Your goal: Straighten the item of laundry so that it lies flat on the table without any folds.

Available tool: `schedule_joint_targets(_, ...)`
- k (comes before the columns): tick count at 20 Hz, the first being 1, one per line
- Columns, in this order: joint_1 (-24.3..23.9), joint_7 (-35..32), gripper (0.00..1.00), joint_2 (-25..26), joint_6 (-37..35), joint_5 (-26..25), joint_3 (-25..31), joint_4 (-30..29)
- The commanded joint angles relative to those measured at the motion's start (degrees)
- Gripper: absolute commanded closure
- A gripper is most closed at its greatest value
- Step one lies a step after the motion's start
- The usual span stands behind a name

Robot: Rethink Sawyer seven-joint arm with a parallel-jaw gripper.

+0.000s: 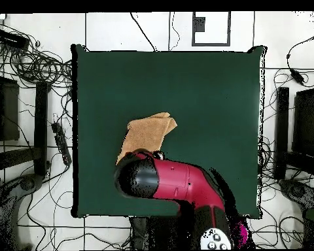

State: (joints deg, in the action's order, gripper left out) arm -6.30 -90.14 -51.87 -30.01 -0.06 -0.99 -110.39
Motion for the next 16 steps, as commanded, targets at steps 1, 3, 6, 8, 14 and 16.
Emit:
schedule_joint_targets(1,-1.63,-6.08,0.0,8.36,4.13,-1.99,2.7,7.03)
schedule_joint_targets(3,-2.49,-5.27,0.0,9.22,4.08,-1.9,3.22,8.39)
schedule_joint_targets(6,-3.45,-4.72,0.0,10.44,4.37,-1.83,3.75,9.88)
schedule_joint_targets(8,-4.18,-4.14,0.0,10.87,4.83,-2.0,4.24,10.39)
schedule_joint_targets(14,-8.56,1.03,0.0,8.91,8.76,-4.67,8.55,8.45)
schedule_joint_targets(16,-11.24,4.2,0.0,8.49,9.63,-6.52,11.25,7.65)
